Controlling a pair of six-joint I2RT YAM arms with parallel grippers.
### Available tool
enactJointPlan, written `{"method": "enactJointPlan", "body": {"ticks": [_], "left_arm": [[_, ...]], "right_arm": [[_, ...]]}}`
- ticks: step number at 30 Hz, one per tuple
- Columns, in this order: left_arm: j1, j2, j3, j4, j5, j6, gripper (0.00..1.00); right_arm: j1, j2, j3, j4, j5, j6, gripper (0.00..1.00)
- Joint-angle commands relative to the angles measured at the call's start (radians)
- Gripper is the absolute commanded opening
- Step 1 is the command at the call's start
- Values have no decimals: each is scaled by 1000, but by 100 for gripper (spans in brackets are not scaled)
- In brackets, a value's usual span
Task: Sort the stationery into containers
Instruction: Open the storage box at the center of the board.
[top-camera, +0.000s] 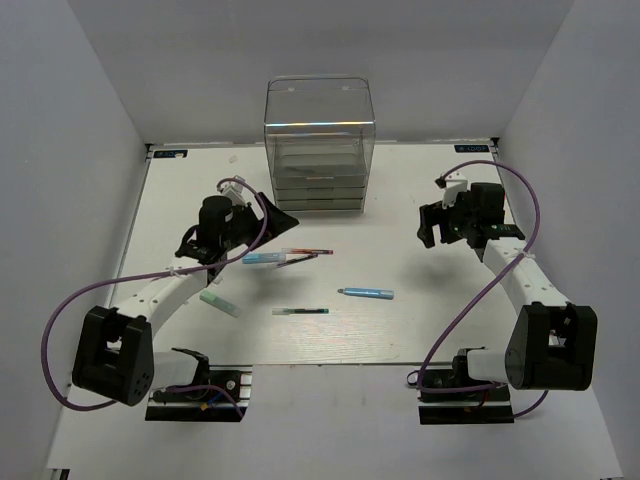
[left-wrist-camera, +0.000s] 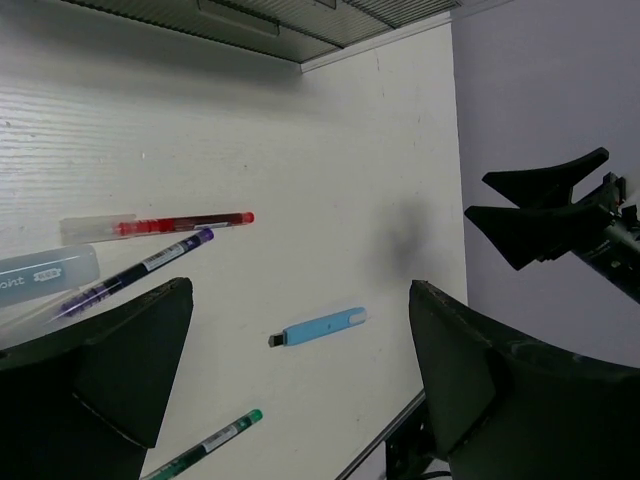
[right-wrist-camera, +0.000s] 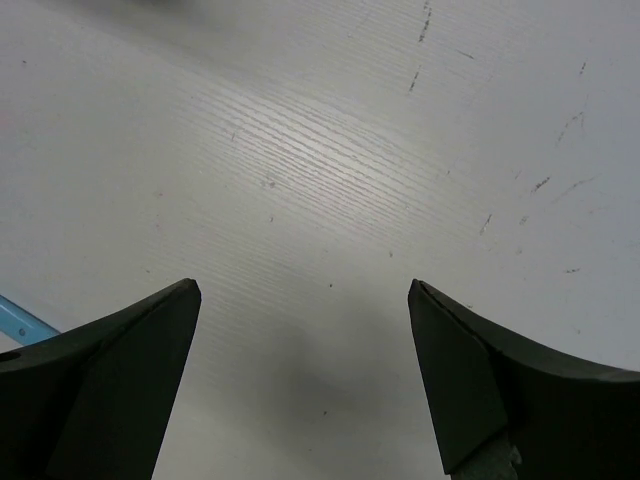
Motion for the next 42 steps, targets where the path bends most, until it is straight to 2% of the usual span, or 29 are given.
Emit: {"method": "enactJointPlan", "body": {"ticks": [1, 10, 13, 15, 16, 17, 20, 21, 23, 26, 28, 33, 38, 42], "left_arm": [[-30, -15, 31, -3, -102, -60, 100], [-124, 62, 30, 95, -217, -138, 100], [-144, 98, 30, 187, -236, -172, 97], [-144, 149, 30, 246, -262, -203, 91], [-154, 167, 39, 247, -279, -218, 86], [-154, 184, 39, 259, -303, -233, 80], [-165, 249, 39, 342, -397, -298, 52], [-165, 267, 28, 375, -436, -315, 48], [-165, 333, 28, 496, -464, -355, 44], [-165, 454, 72, 619, -477, -377, 44], [-165, 514, 132, 670, -477, -390, 48], [-174, 620, 180, 877, -503, -448, 52], [-184, 632, 169, 942, -538, -457, 56], [-184, 642, 169, 1029, -529, -457, 55]], "right_arm": [[2, 1, 41, -10, -60, -38, 90], [2, -18, 33, -45, -132, -158, 90], [7, -19, 41, -49, -166, -170, 90], [7, -15, 52, -49, -207, -178, 90], [10, -13, 52, -43, -218, -181, 87], [10, -12, 53, -35, -235, -183, 73], [18, -18, 45, 3, -316, -172, 54], [24, -15, 30, 14, -326, -151, 49], [34, -9, 19, 49, -355, -140, 49], [50, 1, 4, 76, -367, -121, 58], [59, 7, 7, 68, -370, -129, 62], [79, 43, 41, 56, -329, -149, 63], [88, 70, 52, 68, -321, -160, 63], [91, 85, 55, 77, -324, -150, 63]]}}
